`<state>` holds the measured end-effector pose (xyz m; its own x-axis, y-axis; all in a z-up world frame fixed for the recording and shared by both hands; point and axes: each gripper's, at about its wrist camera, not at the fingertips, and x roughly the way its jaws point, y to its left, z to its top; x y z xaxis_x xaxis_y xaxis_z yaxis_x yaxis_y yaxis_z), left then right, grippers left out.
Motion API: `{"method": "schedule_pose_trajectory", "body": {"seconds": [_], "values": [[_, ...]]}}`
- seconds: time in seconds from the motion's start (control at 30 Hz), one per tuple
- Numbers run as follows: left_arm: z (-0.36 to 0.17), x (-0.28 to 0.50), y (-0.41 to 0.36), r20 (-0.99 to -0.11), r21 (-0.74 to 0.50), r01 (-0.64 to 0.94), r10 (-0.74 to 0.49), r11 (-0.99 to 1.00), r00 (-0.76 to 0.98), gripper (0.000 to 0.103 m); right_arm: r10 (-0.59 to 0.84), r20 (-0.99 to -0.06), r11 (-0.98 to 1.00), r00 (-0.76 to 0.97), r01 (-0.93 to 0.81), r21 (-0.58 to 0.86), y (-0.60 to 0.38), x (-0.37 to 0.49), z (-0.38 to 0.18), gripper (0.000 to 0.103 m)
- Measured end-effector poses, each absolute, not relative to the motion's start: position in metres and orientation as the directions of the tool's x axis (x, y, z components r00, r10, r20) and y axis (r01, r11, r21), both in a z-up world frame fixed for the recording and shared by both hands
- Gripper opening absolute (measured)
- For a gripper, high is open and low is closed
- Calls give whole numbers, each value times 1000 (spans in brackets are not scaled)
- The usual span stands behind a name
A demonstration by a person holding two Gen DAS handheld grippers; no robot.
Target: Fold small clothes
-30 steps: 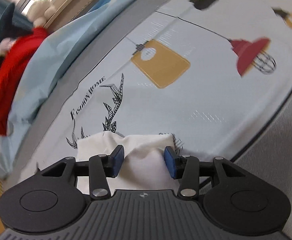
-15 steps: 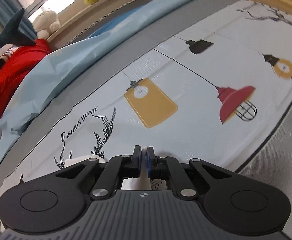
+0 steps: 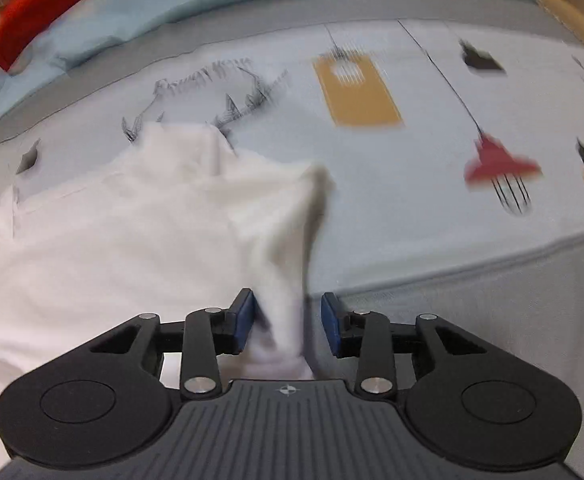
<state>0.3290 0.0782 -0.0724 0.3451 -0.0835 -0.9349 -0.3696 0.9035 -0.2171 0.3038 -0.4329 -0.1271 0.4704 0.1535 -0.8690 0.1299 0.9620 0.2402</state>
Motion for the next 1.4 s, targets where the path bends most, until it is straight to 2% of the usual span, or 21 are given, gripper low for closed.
{"method": "schedule_pose_trajectory", "body": {"seconds": [0.17,0.27,0.33,0.4,0.57,0.7,0.9,1.0,1.07,1.1,1.13,1.2,1.27,1.4], "values": [[-73,327,95,-936,-198,-387,-57,900,347,32,222,-867,951,446,95,292,-437,289,-123,37],[-78,328,108,-940,-199,-409,-56,891,336,41,241,-881,960,407,35,278,-429,284,-126,37],[-83,329,112,-945,-199,-405,-64,893,322,49,250,-884,957,396,40,289,-430,282,-123,38],[-89,330,109,-950,-192,-391,-70,900,305,53,258,-883,952,392,53,302,-433,282,-120,37],[-85,326,104,-946,-160,-397,-24,904,324,53,252,-890,959,380,26,283,-433,278,-115,36],[-76,329,95,-912,-217,-328,-72,919,403,51,239,-898,968,370,-12,252,-428,275,-115,24],[-87,335,73,-908,-232,-242,-121,942,400,51,214,-926,968,310,-192,159,-412,268,-111,24],[-96,337,65,-916,-200,-215,-104,956,389,50,219,-915,972,339,-154,176,-421,267,-103,25],[-100,338,58,-916,-172,-183,-89,968,391,36,227,-898,973,377,-133,190,-425,267,-97,27],[-101,338,55,-916,-154,-163,-79,975,393,17,225,-891,973,394,-133,187,-426,266,-95,27],[-102,338,53,-916,-145,-142,-78,979,395,9,223,-888,974,403,-134,184,-425,266,-94,28],[-97,335,45,-906,-104,-99,-53,990,419,2,224,-890,973,397,-135,185,-423,268,-95,31],[-83,333,44,-879,-94,-84,-43,992,475,2,220,-892,974,395,-145,176,-419,268,-95,33],[-61,333,61,-847,-115,-150,-18,982,532,2,230,-889,971,397,-149,185,-415,271,-95,37]]}}
